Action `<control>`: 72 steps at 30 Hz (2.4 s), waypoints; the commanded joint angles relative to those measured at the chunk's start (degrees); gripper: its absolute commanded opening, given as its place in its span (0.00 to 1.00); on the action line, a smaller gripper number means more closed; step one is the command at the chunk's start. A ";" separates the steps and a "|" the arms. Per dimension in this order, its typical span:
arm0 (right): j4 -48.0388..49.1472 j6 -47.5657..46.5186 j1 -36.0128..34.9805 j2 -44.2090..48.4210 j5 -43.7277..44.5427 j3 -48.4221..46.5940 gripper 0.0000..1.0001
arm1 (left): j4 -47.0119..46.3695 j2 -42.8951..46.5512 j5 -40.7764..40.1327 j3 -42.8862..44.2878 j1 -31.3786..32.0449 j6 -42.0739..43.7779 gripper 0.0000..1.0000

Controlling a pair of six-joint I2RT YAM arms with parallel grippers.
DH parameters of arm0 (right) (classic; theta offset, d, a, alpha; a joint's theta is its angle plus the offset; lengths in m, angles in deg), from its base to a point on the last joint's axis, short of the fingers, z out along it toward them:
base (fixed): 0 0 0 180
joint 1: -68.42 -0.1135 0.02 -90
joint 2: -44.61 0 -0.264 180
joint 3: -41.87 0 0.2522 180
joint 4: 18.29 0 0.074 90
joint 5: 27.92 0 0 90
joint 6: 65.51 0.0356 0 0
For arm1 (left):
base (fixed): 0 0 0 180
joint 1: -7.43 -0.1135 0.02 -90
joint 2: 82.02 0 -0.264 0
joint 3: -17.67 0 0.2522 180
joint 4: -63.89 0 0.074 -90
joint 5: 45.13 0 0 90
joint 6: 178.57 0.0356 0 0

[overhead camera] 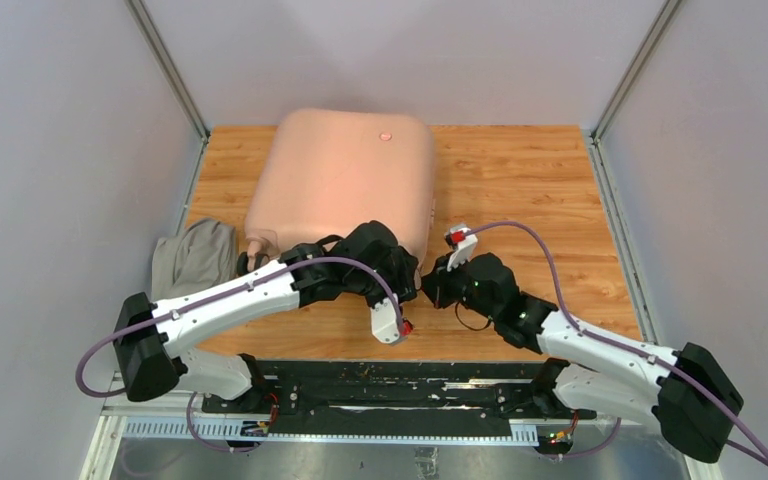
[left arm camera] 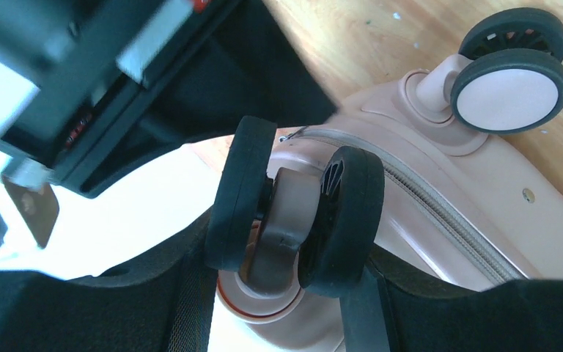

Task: Pack the luggage
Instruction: Zip the luggage at the center of the board.

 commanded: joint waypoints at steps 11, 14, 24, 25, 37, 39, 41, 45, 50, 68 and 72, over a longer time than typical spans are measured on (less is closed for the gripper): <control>8.08 -5.65 -2.67 -1.35 -8.25 0.72 0.00 | -8.69 3.57 -8.20 7.44 -2.99 -3.76 0.00; 5.24 -2.57 3.13 1.02 -9.12 1.74 0.00 | -7.04 4.83 -8.15 7.68 -2.93 -3.72 0.00; 3.44 0.25 24.17 -0.35 -32.51 2.32 0.81 | -6.04 6.67 -8.56 5.85 -2.91 -2.13 0.00; 3.86 0.02 24.20 -1.07 -33.24 2.19 0.82 | -6.23 6.30 -8.88 6.37 -2.91 -2.08 0.00; 26.09 3.46 24.18 -15.25 -45.90 1.47 0.80 | -6.46 5.17 -9.71 10.14 -2.91 -0.06 0.00; 28.60 4.56 24.30 -18.56 -47.75 -0.16 0.78 | -6.45 5.26 -10.09 10.39 -2.91 -0.05 0.00; 31.00 5.79 24.53 -20.68 -48.21 -0.94 0.78 | -6.22 5.47 -10.38 10.63 -2.91 -0.03 0.00; 33.91 7.00 24.86 -23.86 -50.00 -2.70 0.78 | -6.10 6.06 -10.53 10.32 -2.91 0.31 0.00; 38.43 9.33 24.88 -29.04 -55.43 -4.96 0.79 | -6.18 6.48 -10.57 10.40 -2.95 0.59 0.00; 56.39 20.26 25.60 -38.26 -62.43 -8.67 0.62 | -5.82 8.34 -11.23 11.46 -2.91 1.14 0.00; 64.67 26.94 25.65 -39.64 -63.93 -7.90 0.41 | -5.77 8.58 -11.41 10.95 -2.91 1.20 0.00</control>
